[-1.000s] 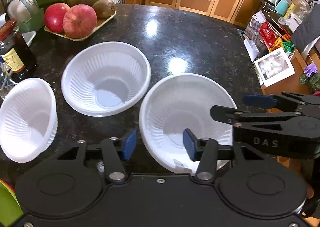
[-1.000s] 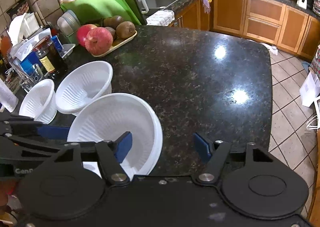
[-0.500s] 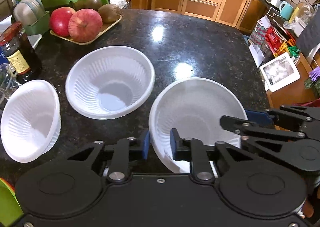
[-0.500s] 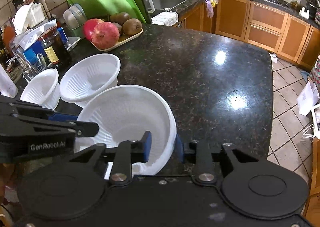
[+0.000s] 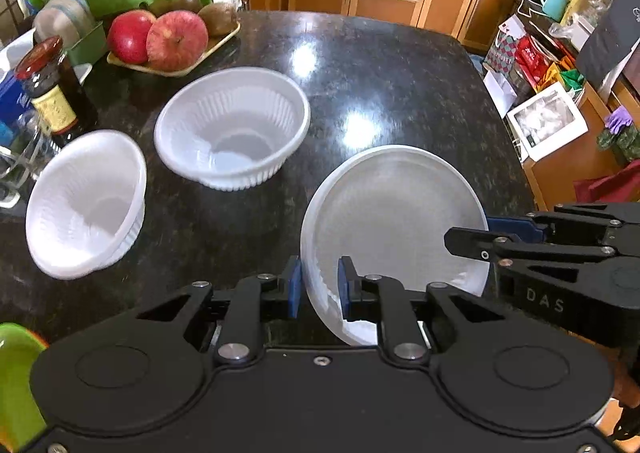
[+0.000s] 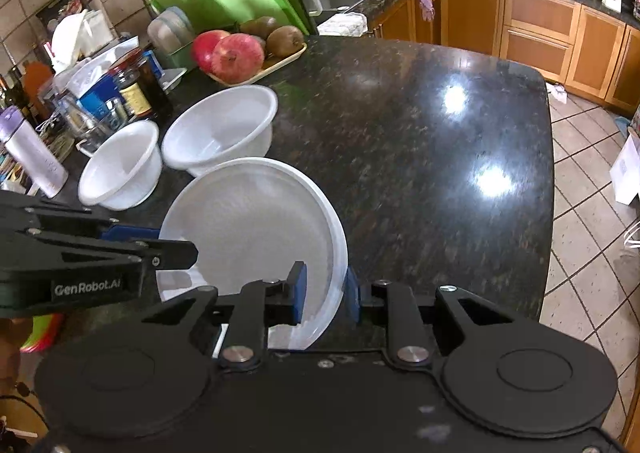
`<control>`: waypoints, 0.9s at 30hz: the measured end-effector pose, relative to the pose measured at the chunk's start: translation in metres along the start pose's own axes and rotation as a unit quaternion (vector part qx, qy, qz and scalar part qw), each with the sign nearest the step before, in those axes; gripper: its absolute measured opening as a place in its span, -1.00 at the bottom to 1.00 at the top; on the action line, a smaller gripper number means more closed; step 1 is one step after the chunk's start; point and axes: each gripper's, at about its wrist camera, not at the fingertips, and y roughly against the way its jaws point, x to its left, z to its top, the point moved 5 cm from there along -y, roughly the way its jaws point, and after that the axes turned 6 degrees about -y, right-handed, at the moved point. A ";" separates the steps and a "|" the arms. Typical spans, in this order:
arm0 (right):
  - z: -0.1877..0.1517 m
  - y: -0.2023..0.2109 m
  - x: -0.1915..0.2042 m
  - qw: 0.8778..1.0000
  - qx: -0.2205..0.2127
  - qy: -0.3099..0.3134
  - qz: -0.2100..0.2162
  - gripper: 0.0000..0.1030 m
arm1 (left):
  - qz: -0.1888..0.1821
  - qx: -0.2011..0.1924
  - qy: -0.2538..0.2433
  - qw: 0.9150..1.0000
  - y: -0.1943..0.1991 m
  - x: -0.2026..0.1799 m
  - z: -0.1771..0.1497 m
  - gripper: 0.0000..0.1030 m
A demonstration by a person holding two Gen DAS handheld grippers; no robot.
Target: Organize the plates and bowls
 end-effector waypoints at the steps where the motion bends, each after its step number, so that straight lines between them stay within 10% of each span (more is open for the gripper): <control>1: -0.002 0.002 0.001 1.000 0.001 -0.001 0.001 -0.54 | -0.001 0.003 0.001 1.000 0.001 0.001 -0.003 -0.52; 27: -0.090 0.052 0.058 0.996 0.065 0.006 0.053 -0.49 | -0.029 0.030 -0.023 0.999 0.054 0.012 -0.085 -0.52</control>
